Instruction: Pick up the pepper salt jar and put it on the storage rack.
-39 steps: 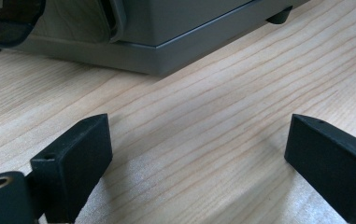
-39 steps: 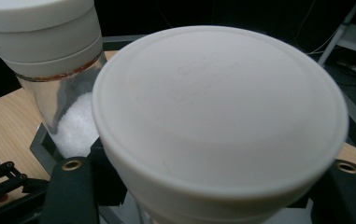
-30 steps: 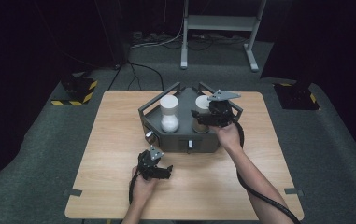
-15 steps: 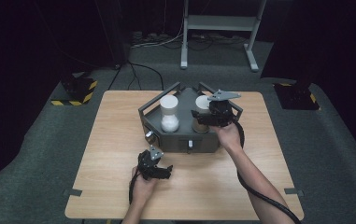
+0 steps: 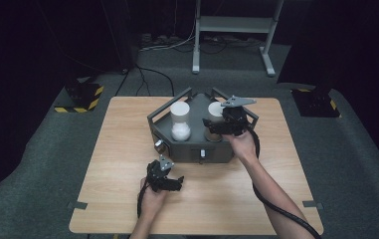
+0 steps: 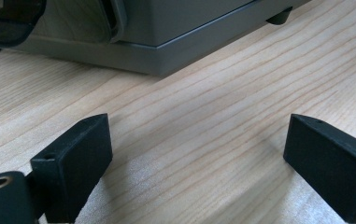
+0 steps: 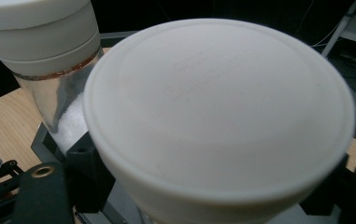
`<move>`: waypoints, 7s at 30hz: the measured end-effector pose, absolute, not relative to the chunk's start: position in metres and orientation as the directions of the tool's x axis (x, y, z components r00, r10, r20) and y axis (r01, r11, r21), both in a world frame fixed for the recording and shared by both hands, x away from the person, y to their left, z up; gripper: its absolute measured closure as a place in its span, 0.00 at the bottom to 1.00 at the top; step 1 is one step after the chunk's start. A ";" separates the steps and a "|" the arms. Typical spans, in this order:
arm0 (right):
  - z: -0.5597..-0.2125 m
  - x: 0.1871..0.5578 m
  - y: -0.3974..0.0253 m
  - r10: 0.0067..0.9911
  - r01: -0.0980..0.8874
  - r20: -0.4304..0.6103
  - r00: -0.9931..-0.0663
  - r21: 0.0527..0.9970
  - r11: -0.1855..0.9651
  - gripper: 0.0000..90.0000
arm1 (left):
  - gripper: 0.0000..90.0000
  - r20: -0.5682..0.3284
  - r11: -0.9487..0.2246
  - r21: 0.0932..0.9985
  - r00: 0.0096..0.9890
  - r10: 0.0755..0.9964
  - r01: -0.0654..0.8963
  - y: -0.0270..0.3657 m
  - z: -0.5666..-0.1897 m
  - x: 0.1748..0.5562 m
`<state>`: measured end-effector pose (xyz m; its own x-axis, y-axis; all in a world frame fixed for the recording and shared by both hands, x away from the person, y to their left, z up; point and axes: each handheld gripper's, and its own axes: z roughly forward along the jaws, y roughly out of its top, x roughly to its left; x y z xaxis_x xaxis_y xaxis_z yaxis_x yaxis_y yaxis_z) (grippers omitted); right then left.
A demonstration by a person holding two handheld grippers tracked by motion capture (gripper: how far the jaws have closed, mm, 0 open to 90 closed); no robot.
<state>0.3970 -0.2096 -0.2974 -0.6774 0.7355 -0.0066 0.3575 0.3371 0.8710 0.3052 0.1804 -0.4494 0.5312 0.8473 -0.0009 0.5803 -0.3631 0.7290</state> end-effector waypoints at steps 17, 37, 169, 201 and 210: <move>-0.303 0.403 -0.220 0.717 0.374 0.036 -0.696 0.870 0.320 0.15 | 0.09 0.002 -0.365 0.729 0.532 0.847 0.579 0.180 -0.449 0.305; -0.306 0.398 -0.227 0.715 0.365 0.041 -0.698 0.879 0.306 0.16 | 0.09 0.002 -0.365 0.729 0.532 0.847 0.579 0.180 -0.449 0.305; -0.445 0.312 -0.293 0.794 0.531 -0.016 -0.608 0.735 0.422 0.13 | 0.09 0.003 -0.364 0.730 0.530 0.848 0.579 0.180 -0.449 0.305; -0.445 0.311 -0.292 0.796 0.532 -0.016 -0.605 0.735 0.420 0.13 | 0.09 0.001 -0.364 0.730 0.531 0.847 0.579 0.181 -0.449 0.305; -0.445 0.311 -0.292 0.796 0.532 -0.016 -0.605 0.735 0.420 0.13 | 0.09 0.001 -0.364 0.730 0.531 0.847 0.579 0.181 -0.449 0.305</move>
